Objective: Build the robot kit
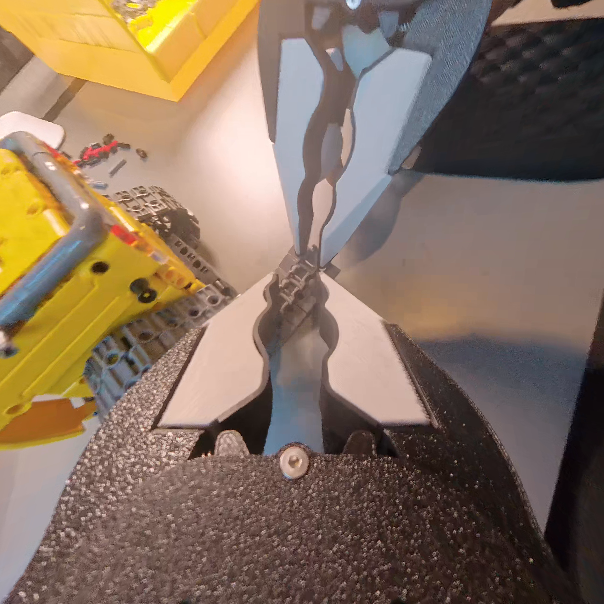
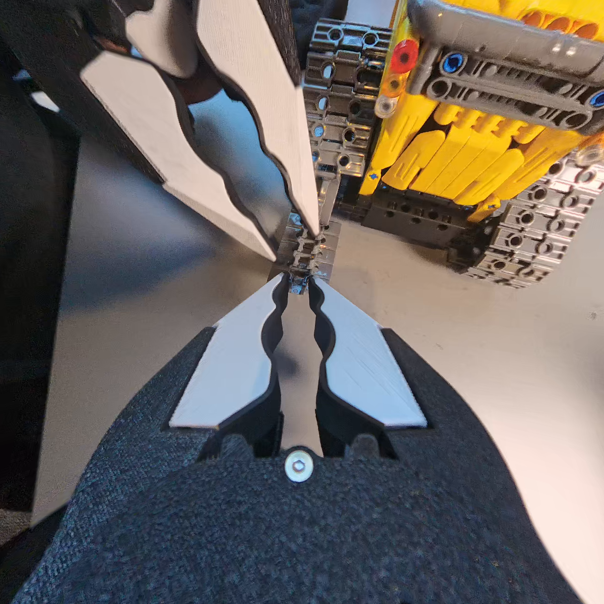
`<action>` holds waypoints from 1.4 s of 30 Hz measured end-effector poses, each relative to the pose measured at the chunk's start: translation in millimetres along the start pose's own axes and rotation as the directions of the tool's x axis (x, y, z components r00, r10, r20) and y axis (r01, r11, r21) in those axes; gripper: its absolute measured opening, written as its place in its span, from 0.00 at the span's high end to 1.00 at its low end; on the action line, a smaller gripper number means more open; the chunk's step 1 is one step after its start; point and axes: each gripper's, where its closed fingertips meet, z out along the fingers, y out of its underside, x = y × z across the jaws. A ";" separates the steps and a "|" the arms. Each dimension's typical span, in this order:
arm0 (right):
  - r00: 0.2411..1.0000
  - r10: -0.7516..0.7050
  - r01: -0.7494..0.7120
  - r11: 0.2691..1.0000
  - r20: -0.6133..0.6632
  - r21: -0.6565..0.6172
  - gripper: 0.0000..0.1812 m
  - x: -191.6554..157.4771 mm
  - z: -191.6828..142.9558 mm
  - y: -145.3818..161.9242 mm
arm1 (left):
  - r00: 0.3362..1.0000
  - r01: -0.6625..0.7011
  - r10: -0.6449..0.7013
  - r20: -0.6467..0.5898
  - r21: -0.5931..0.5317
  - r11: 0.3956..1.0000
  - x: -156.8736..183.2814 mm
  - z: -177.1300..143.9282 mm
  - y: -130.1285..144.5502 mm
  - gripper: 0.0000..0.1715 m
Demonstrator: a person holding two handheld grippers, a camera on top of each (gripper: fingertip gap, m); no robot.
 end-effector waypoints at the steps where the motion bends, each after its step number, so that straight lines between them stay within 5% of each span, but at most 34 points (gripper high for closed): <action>1: 1.000 0.008 -0.008 1.000 -0.002 0.009 0.94 -3.6 0.4 -2.5 | 1.000 -0.019 0.018 -0.023 -0.009 1.000 4.7 -0.4 3.4 0.87; 8: 0.995 0.097 -0.099 0.992 0.030 0.077 0.94 -3.9 -4.4 -11.7 | 0.990 -0.131 0.130 -0.049 -0.011 0.991 15.9 -1.8 10.6 0.84; 14: 0.973 0.220 -0.228 0.966 0.076 0.119 0.94 0.8 -5.6 -16.8 | 0.961 -0.226 0.228 0.160 -0.029 0.974 0.7 4.9 10.2 0.89; 17: 0.972 0.229 -0.234 0.955 0.049 0.182 0.93 6.4 -9.9 -22.8 | 0.967 -0.169 0.161 0.195 0.023 0.985 -1.1 4.8 5.9 0.92; 21: 0.969 0.245 -0.246 0.945 0.032 0.214 0.70 3.0 -21.9 -21.7 | 0.973 -0.095 0.077 0.217 0.072 0.993 -7.9 -1.9 0.7 0.93; 27: 0.964 0.141 -0.110 0.983 -0.225 0.148 0.75 13.4 -4.8 -19.7 | 0.984 0.006 -0.026 0.177 0.112 0.994 -9.6 -5.9 -3.5 0.93; 33: 0.987 0.157 -0.158 0.960 0.024 0.233 0.79 0.0 -7.3 -34.1 | 0.985 0.046 -0.064 0.159 0.114 0.992 -9.1 -10.0 -0.6 0.93; 42: 0.997 0.058 -0.064 0.982 0.044 0.175 0.79 1.3 2.9 -36.2 | 0.968 0.207 -0.219 0.122 0.108 0.972 -12.8 -14.4 5.9 0.93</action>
